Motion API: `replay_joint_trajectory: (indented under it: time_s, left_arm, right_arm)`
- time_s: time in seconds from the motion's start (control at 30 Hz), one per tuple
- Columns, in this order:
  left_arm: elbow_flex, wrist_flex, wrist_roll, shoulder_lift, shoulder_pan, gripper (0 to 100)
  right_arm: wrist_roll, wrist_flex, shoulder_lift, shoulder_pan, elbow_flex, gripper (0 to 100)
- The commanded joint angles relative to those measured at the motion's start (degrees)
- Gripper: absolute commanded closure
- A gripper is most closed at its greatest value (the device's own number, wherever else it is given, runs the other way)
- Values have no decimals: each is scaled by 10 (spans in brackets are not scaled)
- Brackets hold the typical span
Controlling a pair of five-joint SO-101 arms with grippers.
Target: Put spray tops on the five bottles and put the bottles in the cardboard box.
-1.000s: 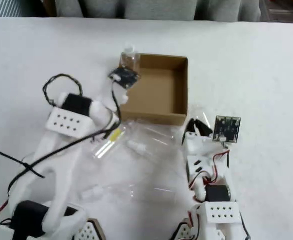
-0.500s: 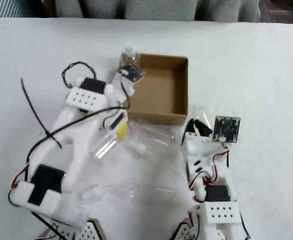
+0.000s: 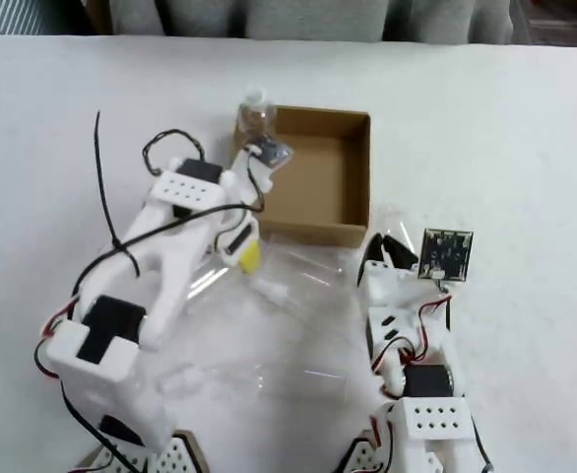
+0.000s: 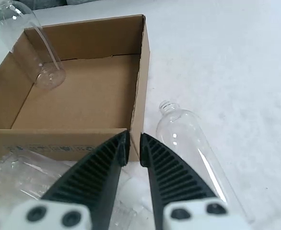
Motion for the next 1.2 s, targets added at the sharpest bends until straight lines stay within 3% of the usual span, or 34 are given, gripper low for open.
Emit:
replay_joint_trajectory:
  time_s: [0.0,0.13,0.27,0.5,0.7,0.9,0.97,1.1,1.17]
  left_arm:
    - [-29,-14,-4,17,-3,751]
    - [-25,-3,-3,45,-10,756]
    - [-28,58,-3,48,-44,765]
    - [-26,89,-7,48,-88,973]
    - [-24,141,-16,48,-89,980]
    - [-17,159,-88,49,-184,980]
    - [-29,130,-62,49,-225,980]
    - [-40,50,110,50,-271,963]
    - [-40,23,161,50,-273,923]
  right_arm:
    - [2,-10,-5,1,4,981]
    - [2,-9,-5,1,4,981]
    - [2,-8,-5,2,4,981]
    - [2,-7,-5,-1,4,981]
    - [2,-7,-5,-2,4,981]
    - [2,-11,-5,-3,11,979]
    - [2,-11,-5,-3,11,978]
    - [2,-11,-5,-4,11,978]
    - [2,-11,-5,-4,11,978]
